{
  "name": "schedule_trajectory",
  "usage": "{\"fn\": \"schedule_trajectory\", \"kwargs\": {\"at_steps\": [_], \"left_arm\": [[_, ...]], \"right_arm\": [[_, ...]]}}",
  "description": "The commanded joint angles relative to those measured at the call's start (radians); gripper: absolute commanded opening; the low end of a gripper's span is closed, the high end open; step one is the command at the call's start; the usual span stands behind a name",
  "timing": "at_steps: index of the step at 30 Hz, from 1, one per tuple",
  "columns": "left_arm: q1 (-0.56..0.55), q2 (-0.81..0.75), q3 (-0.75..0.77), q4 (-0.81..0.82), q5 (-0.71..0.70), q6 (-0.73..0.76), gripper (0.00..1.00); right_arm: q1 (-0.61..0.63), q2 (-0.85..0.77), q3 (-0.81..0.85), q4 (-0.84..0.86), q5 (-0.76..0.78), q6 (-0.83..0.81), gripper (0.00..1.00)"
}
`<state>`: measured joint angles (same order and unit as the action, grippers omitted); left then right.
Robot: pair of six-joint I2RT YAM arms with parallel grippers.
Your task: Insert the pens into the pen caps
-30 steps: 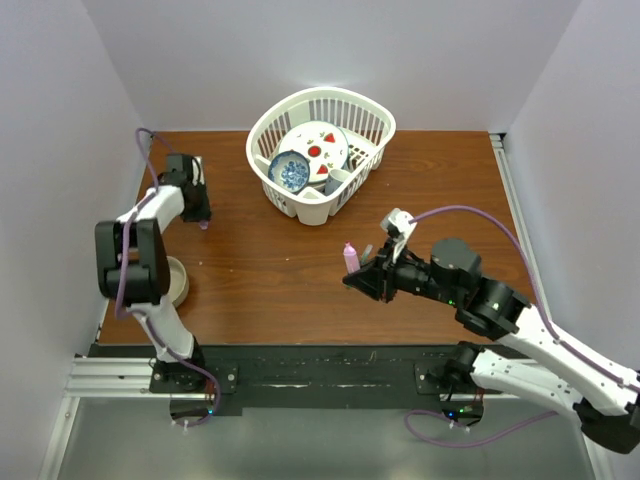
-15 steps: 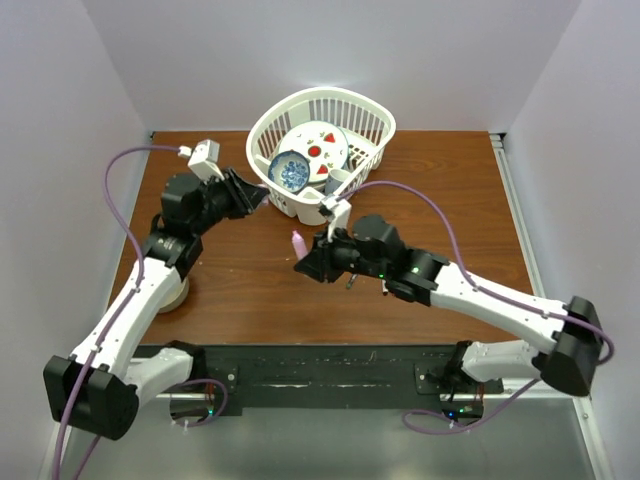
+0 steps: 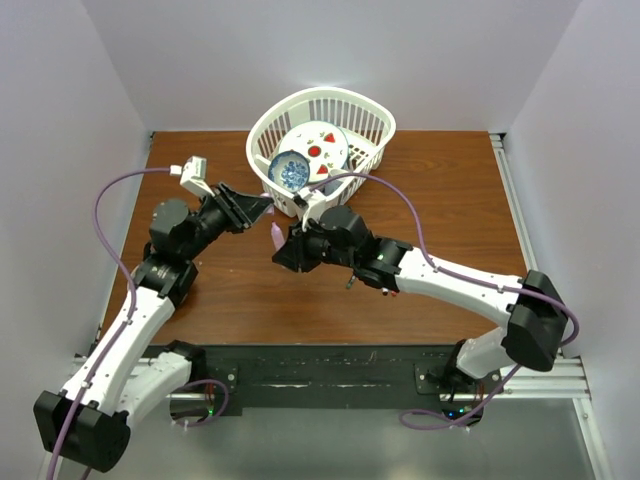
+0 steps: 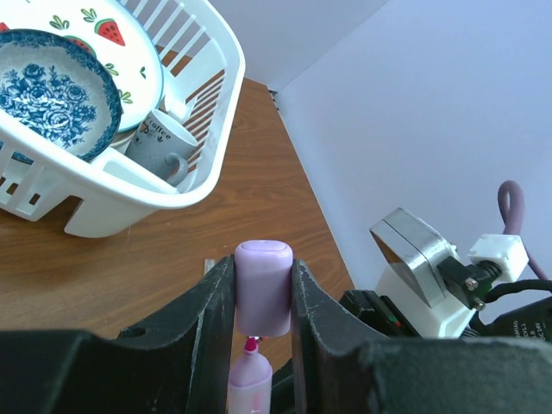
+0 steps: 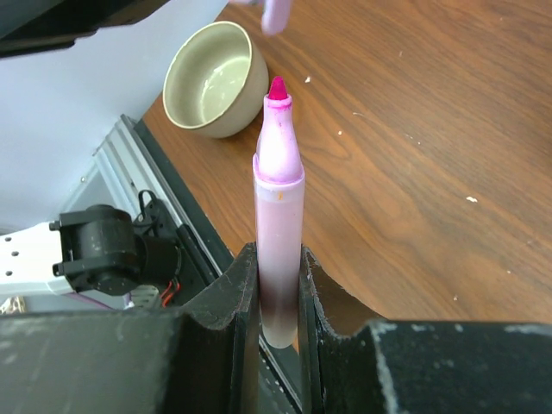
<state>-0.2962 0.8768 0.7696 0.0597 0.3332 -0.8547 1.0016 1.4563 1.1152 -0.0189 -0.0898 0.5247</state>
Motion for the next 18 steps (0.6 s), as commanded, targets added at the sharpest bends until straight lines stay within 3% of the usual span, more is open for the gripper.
{"fn": "schedule_trajectory", "kwargs": {"at_steps": [1, 18], "left_arm": [[-0.009, -0.013, 0.004, 0.015, -0.003, -0.015, 0.00], [-0.034, -0.030, -0.029, -0.031, -0.059, 0.009, 0.00]], "right_arm": [[0.006, 0.012, 0.057, 0.050, 0.022, 0.027, 0.00], [0.006, 0.036, 0.097, 0.053, 0.073, 0.043, 0.00]]}}
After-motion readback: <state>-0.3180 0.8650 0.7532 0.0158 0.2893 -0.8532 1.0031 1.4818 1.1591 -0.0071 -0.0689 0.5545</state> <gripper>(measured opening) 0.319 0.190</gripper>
